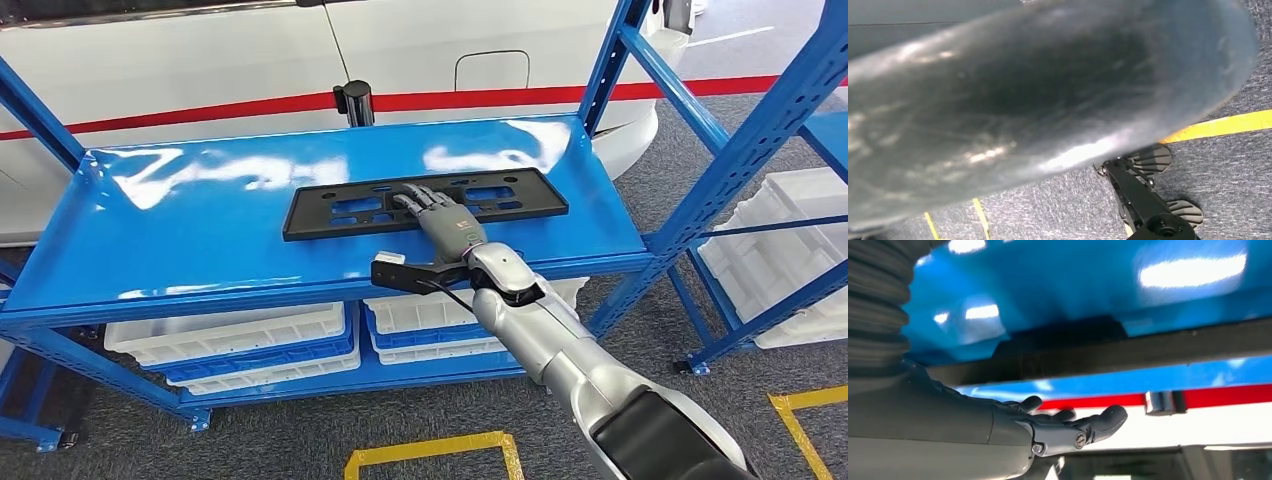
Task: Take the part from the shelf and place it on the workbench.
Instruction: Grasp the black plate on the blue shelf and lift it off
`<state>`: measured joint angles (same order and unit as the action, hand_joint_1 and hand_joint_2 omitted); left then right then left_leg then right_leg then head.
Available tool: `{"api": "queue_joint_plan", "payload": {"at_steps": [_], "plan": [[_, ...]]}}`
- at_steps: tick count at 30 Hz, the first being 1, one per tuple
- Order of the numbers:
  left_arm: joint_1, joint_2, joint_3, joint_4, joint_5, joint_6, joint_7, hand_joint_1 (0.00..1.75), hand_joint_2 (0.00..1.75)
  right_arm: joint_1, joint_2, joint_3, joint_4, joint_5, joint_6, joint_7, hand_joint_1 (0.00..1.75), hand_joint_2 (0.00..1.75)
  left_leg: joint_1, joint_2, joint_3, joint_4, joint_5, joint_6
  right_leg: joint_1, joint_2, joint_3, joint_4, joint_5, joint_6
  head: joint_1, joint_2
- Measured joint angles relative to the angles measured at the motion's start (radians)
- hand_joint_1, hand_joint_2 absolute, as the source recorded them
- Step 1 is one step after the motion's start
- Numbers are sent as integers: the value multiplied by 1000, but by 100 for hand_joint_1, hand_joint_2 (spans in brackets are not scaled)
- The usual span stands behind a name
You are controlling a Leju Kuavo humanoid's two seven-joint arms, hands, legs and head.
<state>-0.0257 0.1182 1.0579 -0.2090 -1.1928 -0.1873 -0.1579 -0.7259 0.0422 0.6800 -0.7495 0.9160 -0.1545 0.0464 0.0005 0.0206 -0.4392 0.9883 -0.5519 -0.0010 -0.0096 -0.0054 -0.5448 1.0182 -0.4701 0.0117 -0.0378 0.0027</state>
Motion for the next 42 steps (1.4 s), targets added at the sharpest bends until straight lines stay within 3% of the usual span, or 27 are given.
{"api": "queue_joint_plan", "payload": {"at_steps": [1, 2, 20, 31, 42], "plan": [[-1, 0, 0, 0, -1, 0, -1, 0, 0, -7, 5, 4, 13, 20, -3, 20, 174, 175, 0, 0, 1, 0, 0, 0, 0, 0, 1, 0, 0, 0, 0, 0], [-2, 0, 0, 0, -1, 0, -3, 0, 0, -14, 10, 7, 26, 35, -3, 36, 175, 175, 0, 0, 1, 0, 0, 0, 0, 0, 2, 0, 0, 0, 0, 0], [-1, 1, 10, 0, 0, 8, -5, 0, 0, -36, 45, 37, 83, 126, 45, 77, 175, 175, 0, -1, 2, 0, 1, 0, 0, 0, 2, 0, 1, 1, 0, 0], [0, 1, 31, 2, 0, 16, -4, 0, 0, 14, 28, 41, -39, 177, -18, 94, 175, 175, 0, -1, 1, 0, 1, 0, 0, 0, 1, 0, 1, 1, 0, 0], [1, 1, 34, 3, 0, 16, -5, 0, 0, 40, 14, 39, -106, 181, -21, 97, 175, 175, -1, -1, 1, 0, 1, 0, 0, 0, 1, 0, 1, 1, 0, 0]]}}
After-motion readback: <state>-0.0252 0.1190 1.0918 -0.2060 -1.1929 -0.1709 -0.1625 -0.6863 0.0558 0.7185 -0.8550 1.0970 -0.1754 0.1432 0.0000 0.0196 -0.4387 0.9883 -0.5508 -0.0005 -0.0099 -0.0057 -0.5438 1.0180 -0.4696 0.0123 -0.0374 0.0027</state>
